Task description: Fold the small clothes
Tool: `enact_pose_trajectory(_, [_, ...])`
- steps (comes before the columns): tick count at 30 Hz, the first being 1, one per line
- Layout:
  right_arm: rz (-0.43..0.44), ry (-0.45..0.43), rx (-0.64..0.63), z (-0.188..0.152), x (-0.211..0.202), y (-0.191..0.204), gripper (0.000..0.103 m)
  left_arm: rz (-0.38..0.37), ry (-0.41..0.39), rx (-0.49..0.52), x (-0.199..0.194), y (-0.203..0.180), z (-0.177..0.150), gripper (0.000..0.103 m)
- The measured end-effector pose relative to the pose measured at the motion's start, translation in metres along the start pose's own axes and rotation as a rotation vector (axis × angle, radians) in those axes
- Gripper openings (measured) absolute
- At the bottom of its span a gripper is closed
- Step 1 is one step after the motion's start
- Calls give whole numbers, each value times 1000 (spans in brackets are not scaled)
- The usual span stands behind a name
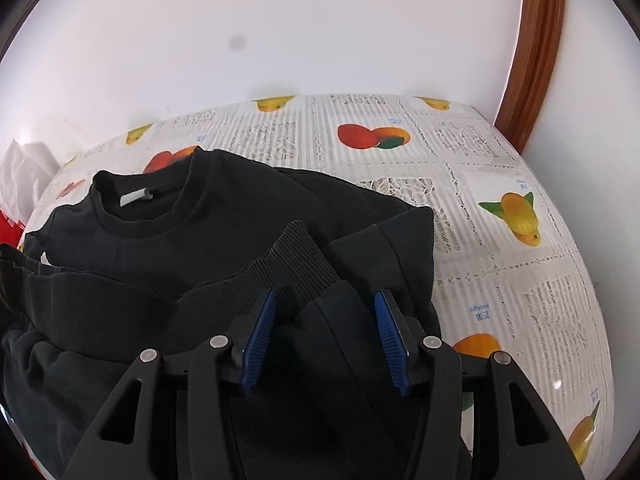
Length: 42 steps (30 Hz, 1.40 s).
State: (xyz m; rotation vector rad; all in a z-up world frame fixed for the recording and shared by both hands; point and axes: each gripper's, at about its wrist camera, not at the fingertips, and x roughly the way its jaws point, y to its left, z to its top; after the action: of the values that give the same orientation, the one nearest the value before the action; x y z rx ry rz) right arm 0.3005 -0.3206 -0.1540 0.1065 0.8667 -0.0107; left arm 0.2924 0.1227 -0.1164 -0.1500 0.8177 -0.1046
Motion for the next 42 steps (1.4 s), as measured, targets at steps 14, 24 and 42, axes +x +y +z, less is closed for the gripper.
enact_pose_trajectory(14, [94,-182,1,6,-45,-10,12,37,-38,72,-4,-28,8,11])
enact_pose_trajectory(24, [106,-204,164,14,-22,-54,12,126,-25,56,43,-41,21,11])
enact_pose_trajectory(42, [-34,-49,72,1,-9,-49,40,157,49,18,63,-30,6,30])
